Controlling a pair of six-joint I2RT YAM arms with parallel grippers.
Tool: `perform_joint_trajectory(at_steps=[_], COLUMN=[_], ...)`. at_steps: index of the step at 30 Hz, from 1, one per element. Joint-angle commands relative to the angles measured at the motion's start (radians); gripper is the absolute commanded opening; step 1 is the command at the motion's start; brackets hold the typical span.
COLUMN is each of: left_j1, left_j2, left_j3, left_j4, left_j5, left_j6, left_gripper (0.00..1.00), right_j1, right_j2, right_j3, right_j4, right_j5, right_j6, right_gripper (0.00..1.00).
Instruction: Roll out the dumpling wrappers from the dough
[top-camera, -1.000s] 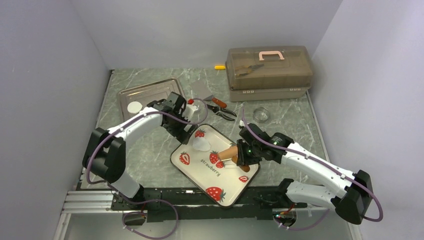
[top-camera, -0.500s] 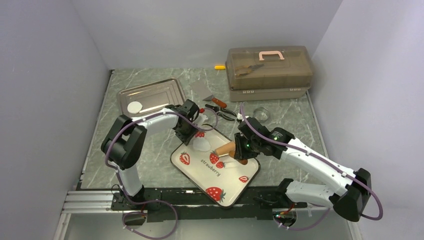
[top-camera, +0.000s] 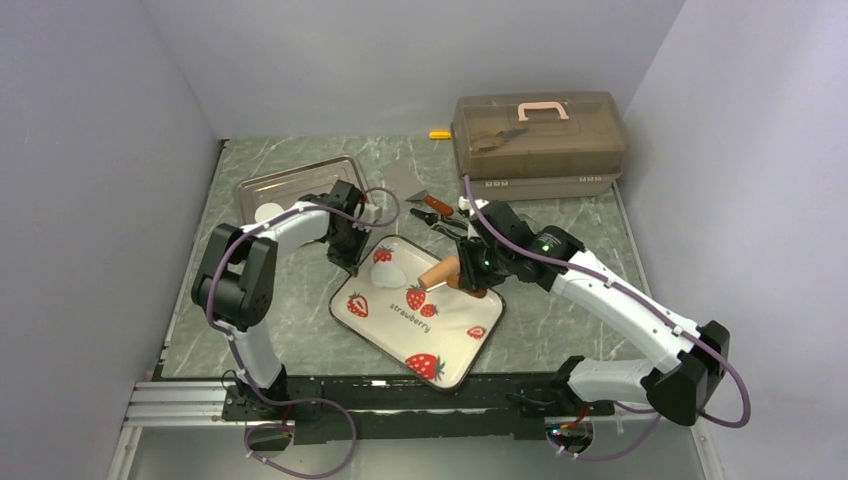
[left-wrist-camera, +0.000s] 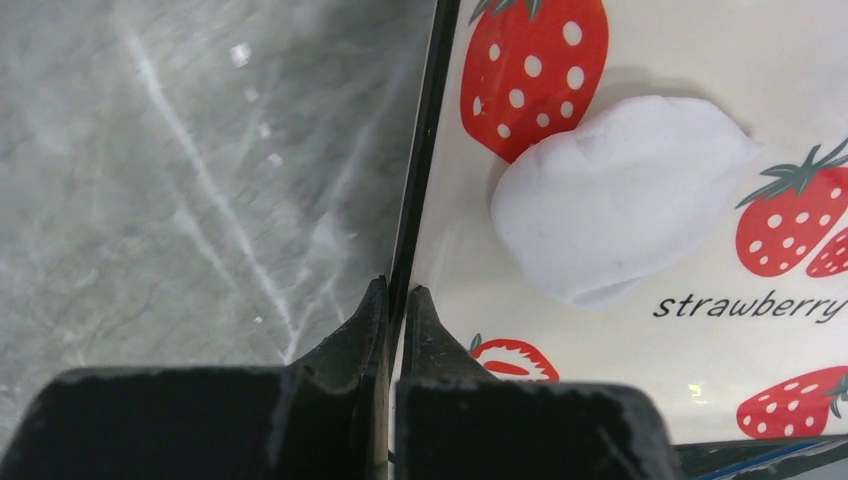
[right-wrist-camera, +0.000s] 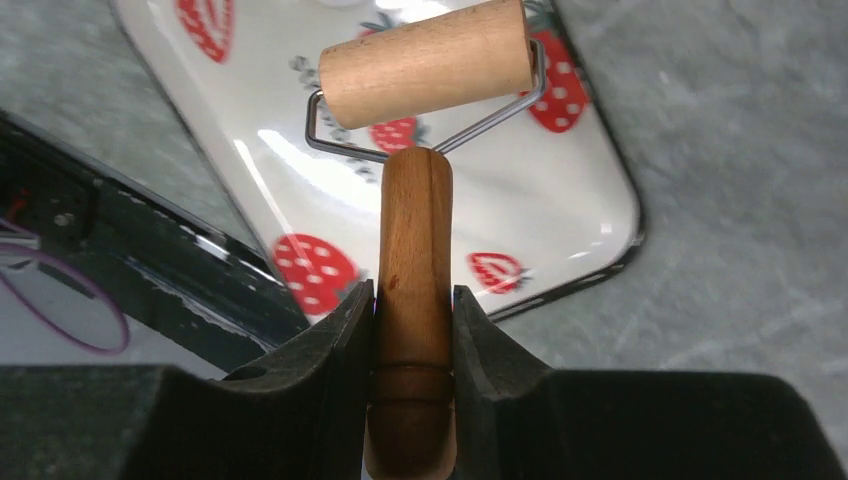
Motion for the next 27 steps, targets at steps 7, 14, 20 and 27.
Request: perform_joint_trajectory(at_steps=[7, 14, 20, 27], left_j1=[0.031, 0.031, 0.033, 0.035], left_j2=[-0.035, -0.056, -0.064, -0.088], left_j3=[-0.058, -0.084, -0.063, -0.085], left_j4=[0.061, 0.078, 0.070, 0.088], left_j5=[-0.073, -0.096, -0.119, -0.151], left_j6=[-0.274, -0.271, -0.267, -0.254], left_gripper=[0.00, 0.00, 0.00, 0.00], right_j1=[0.000, 0.002, 0.001, -0.009], right_j2=[0.219, 0.373, 0.408, 0.460], right_j3=[0.086, 0.108, 0.037, 0.165], right_j4=[0.421, 0.437, 0.322, 0.242], right_j5=[-0.125, -0.196, -0.209, -0.386], right_j6=[-0.146, -0.239, -0.293, -0.189], right_gripper=[0.00, 0.00, 0.00, 0.00])
